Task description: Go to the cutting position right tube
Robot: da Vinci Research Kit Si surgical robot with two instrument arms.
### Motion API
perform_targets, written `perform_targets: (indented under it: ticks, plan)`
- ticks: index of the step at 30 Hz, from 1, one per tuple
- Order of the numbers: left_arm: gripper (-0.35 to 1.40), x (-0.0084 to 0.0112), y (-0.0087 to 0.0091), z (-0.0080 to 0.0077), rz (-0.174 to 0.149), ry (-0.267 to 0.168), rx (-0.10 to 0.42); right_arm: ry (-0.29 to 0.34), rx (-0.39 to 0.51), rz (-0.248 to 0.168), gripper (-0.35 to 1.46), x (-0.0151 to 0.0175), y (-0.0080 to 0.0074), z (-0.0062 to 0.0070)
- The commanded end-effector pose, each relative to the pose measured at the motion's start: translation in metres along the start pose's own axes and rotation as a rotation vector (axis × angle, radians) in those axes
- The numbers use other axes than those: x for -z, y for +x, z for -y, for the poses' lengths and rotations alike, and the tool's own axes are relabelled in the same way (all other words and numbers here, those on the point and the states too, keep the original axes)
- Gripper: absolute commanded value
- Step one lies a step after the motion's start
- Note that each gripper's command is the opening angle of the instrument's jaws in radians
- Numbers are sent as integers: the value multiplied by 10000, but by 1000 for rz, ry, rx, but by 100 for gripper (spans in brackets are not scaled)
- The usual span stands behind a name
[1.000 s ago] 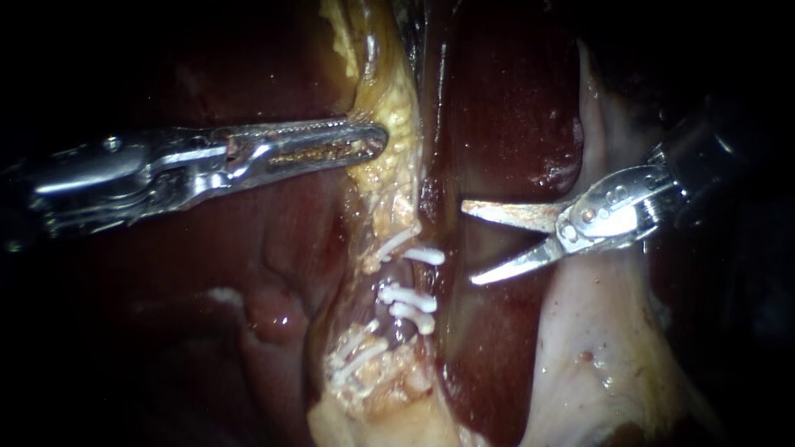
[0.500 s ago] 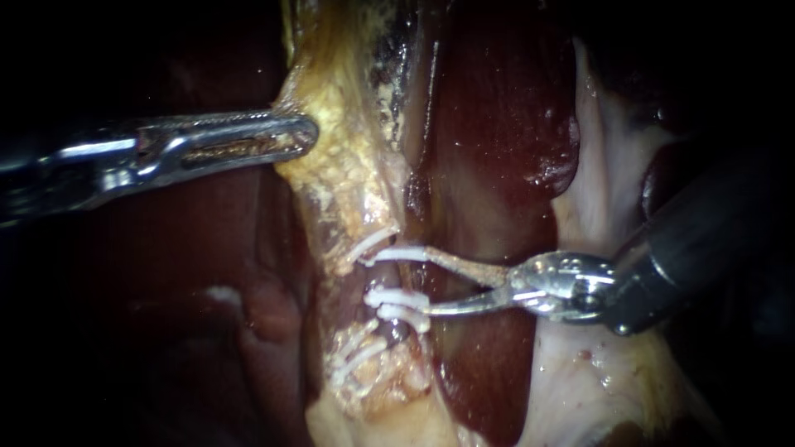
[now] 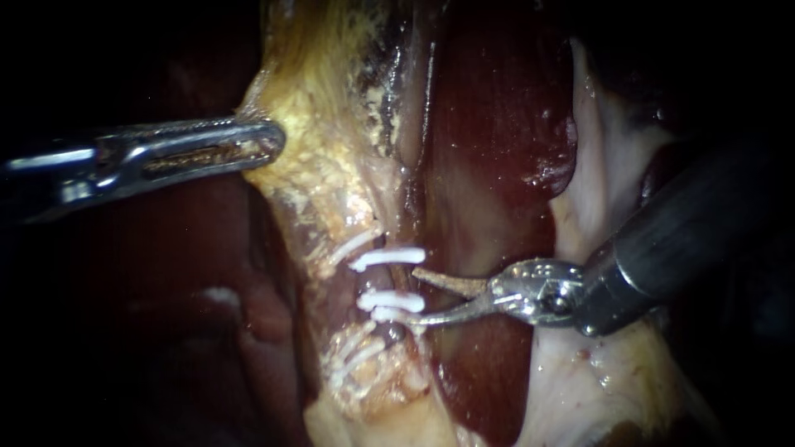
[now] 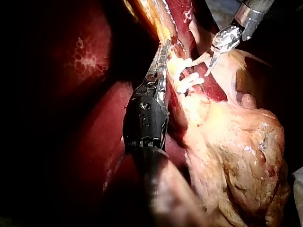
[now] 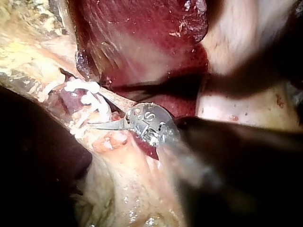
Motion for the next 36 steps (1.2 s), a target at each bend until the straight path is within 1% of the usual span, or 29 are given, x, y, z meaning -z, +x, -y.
perform_targets:
  ticks: [1, 7, 11, 16, 22, 25, 29, 32, 36]
  plan:
    - [-35, 1, 0, 1, 0, -1, 0, 7, 1, 2, 139, -2, 0, -1]
    - [-35, 2, -1, 4, 0, -2, -6, 28, -13, 16, 139, -14, 1, -7]
    - [-35, 4, -1, 2, 0, -1, -6, 43, -17, 24, 137, -24, 3, -7]
    - [-35, 8, -3, -5, 2, -9, -4, 52, -17, 25, 137, -33, 9, -9]
    - [-35, 9, -2, -13, 3, -13, -4, 66, -17, 25, 136, -42, 15, -17]
    - [-35, 9, -1, -15, 3, -13, -4, 86, -13, 18, 132, -44, 18, -22]
    - [-35, 9, 0, -17, 3, -16, -5, 115, -17, 14, 122, -45, 20, -24]
    - [-35, 7, 2, -24, 4, -18, -5, 126, -12, 13, 119, -47, 23, -25]
    - [-35, 6, 7, -41, 4, -25, -7, 127, -30, 10, 117, -52, 27, -24]
